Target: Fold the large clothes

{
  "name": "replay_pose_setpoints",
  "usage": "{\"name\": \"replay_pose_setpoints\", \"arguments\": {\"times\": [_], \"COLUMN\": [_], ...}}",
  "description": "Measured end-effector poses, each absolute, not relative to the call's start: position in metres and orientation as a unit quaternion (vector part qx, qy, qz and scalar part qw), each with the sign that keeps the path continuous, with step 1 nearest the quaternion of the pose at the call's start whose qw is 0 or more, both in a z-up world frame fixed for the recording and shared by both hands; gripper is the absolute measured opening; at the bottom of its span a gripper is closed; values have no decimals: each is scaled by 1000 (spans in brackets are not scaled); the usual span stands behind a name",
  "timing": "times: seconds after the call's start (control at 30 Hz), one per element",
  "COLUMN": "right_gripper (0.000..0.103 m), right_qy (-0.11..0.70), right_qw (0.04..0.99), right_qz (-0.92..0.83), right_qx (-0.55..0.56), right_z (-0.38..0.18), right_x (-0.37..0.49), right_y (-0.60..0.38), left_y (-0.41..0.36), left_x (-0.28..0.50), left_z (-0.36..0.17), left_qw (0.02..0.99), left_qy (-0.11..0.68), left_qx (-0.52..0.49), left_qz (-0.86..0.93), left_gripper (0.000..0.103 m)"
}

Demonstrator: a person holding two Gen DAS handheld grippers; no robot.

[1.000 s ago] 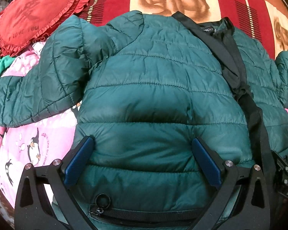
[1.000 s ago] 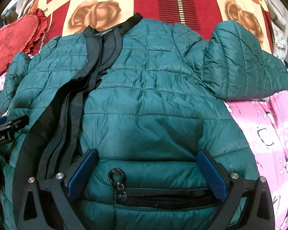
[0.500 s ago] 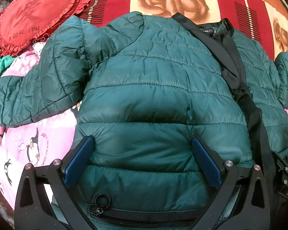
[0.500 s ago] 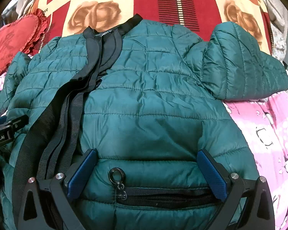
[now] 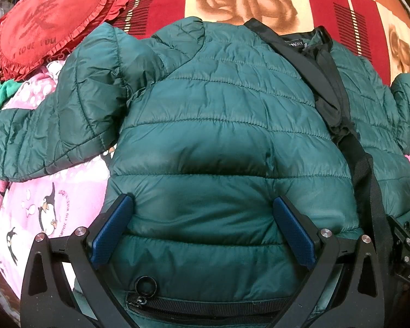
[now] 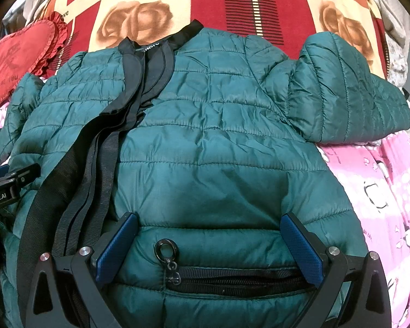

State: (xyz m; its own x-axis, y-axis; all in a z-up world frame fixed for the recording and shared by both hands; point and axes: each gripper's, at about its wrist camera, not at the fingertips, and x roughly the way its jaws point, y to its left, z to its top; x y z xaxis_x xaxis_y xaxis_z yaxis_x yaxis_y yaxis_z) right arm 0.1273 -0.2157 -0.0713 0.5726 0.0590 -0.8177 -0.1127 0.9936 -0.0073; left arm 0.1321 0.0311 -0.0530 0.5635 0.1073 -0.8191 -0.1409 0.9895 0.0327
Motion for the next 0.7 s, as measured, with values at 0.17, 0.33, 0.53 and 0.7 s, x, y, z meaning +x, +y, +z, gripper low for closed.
{"name": "replay_pose_setpoints", "arguments": {"times": [0.17,0.33,0.53,0.7], "right_gripper": [103,103,103,103], "right_qy": [460,457,454,453], "right_qw": [886,888,890,890], "right_qz": [49,49,48,47], "right_qx": [-27,-26,-25,-26], "right_z": [-71,-72,-72,-72], "right_x": [128,128,128,128], "right_y": [-216,-216,-216,-216], "left_y": [30,32,55,125], "left_x": [132,130,116,95], "left_z": [-53,-51,-16,37], "left_qw": [884,886,911,935], "left_qy": [461,458,401,318], "left_qx": [-16,-19,-78,-128], "left_qz": [71,72,61,93], "left_gripper": [103,103,102,102]}}
